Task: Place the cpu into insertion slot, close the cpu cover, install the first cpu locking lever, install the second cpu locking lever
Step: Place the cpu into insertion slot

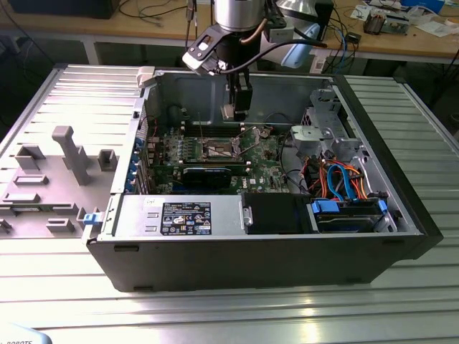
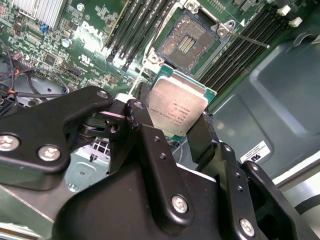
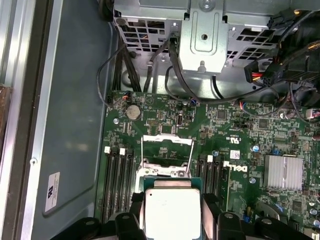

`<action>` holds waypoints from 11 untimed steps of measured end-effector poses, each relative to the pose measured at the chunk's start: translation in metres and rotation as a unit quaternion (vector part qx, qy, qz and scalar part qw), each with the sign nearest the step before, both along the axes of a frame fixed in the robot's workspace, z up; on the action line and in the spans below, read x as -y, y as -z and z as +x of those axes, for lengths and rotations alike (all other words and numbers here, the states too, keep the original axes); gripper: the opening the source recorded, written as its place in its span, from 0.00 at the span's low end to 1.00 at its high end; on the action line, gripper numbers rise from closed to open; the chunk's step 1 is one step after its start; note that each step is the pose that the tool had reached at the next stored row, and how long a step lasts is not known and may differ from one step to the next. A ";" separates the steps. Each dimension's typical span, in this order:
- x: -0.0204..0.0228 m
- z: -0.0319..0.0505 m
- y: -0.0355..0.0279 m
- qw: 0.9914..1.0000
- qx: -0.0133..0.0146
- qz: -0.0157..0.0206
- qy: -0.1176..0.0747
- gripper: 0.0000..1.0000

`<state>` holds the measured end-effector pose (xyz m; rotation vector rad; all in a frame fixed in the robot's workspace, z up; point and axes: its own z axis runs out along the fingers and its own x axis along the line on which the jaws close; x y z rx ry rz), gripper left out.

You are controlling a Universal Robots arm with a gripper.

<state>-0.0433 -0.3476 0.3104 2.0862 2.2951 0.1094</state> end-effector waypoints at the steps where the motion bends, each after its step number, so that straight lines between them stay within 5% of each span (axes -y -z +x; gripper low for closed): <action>1: 0.0000 -0.0006 0.0014 1.000 0.000 0.000 0.000 0.54; 4: -0.0004 -0.0019 0.0102 1.000 0.000 0.000 0.010 0.54; 11: -0.0008 -0.0039 0.0196 1.000 0.000 0.000 0.018 0.54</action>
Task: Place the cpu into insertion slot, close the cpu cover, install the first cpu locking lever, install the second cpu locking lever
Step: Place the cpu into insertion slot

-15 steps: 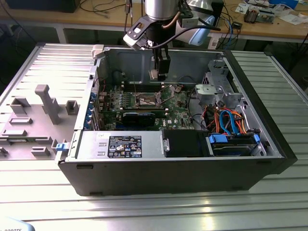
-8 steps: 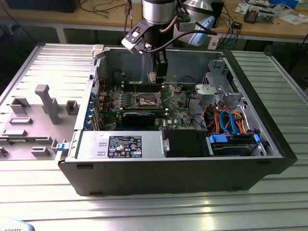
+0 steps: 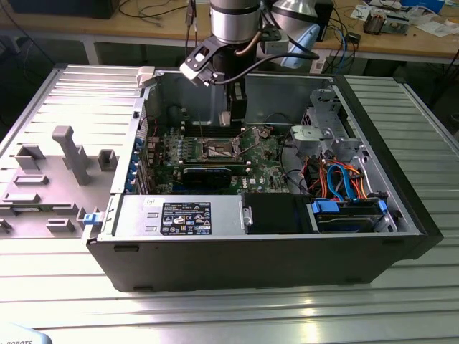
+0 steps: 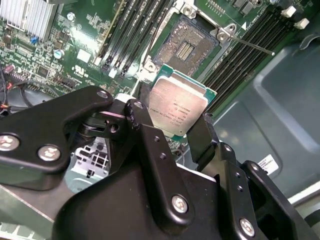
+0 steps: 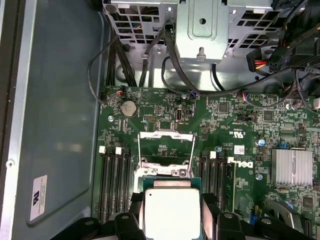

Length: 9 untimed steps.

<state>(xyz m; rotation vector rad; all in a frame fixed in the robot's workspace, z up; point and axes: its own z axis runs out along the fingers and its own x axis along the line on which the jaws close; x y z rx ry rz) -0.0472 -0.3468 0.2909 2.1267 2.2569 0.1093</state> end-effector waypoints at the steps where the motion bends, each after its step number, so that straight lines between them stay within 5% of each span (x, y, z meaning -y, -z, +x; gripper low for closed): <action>1: 0.0000 -0.0008 0.0020 1.000 0.000 0.000 0.000 0.54; 9: -0.0006 -0.0051 0.0179 1.000 0.000 0.000 0.019 0.54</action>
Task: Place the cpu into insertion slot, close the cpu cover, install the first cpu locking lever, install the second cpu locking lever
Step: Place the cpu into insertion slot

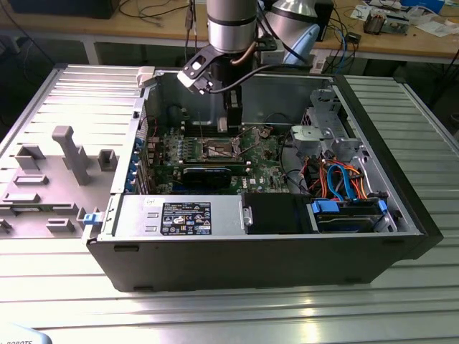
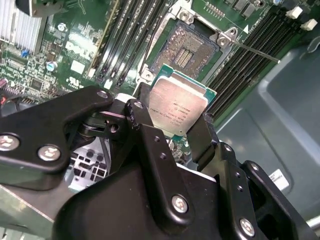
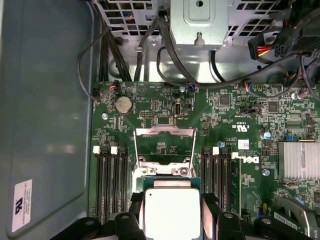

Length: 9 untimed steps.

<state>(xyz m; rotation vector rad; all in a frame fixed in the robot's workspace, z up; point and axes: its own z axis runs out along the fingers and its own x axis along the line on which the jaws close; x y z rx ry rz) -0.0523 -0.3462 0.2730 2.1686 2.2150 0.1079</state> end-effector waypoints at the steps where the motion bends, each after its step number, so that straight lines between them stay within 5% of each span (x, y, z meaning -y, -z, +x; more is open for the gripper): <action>1: -0.0002 -0.0013 0.0017 1.000 0.000 0.000 0.000 0.54; 9: -0.0010 -0.0085 0.0213 1.000 0.000 0.000 0.000 0.54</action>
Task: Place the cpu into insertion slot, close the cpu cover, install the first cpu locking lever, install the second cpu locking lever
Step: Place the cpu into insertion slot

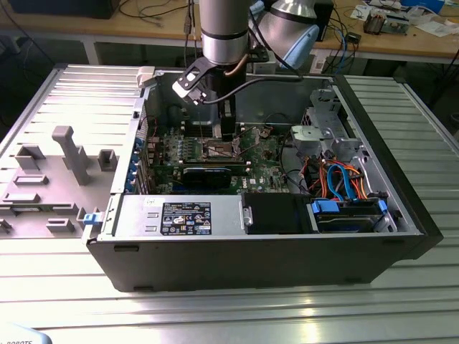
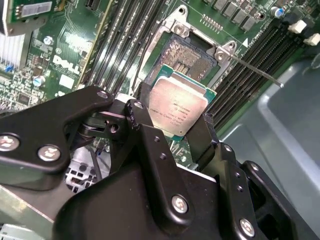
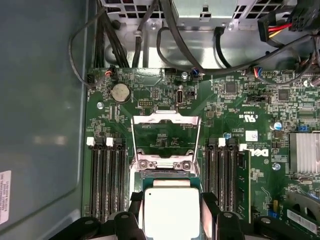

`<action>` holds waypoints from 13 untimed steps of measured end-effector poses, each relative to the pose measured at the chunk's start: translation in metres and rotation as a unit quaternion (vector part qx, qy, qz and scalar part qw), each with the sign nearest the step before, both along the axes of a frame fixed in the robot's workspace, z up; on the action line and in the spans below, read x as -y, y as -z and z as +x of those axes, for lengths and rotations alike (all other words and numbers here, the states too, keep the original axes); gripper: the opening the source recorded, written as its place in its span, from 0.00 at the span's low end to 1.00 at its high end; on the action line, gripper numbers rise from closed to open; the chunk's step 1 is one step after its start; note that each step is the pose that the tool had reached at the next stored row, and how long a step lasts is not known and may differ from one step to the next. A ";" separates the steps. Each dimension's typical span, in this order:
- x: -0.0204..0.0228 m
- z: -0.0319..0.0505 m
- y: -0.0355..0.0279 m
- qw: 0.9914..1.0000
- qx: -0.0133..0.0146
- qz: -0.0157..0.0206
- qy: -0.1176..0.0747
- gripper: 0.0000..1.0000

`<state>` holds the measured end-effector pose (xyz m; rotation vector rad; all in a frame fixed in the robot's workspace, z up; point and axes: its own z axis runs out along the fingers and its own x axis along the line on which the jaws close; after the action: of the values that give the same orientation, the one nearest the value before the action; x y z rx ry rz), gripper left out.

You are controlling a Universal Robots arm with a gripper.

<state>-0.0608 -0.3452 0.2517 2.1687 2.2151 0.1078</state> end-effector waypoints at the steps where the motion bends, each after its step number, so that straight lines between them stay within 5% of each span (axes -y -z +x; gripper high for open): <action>1: 0.0000 -0.0001 0.0017 1.000 0.000 0.000 0.000 0.54; 13: -0.0002 -0.0048 0.0301 1.000 0.000 0.000 -0.001 0.54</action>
<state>-0.0656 -0.3450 0.2217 2.1671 2.2169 0.1084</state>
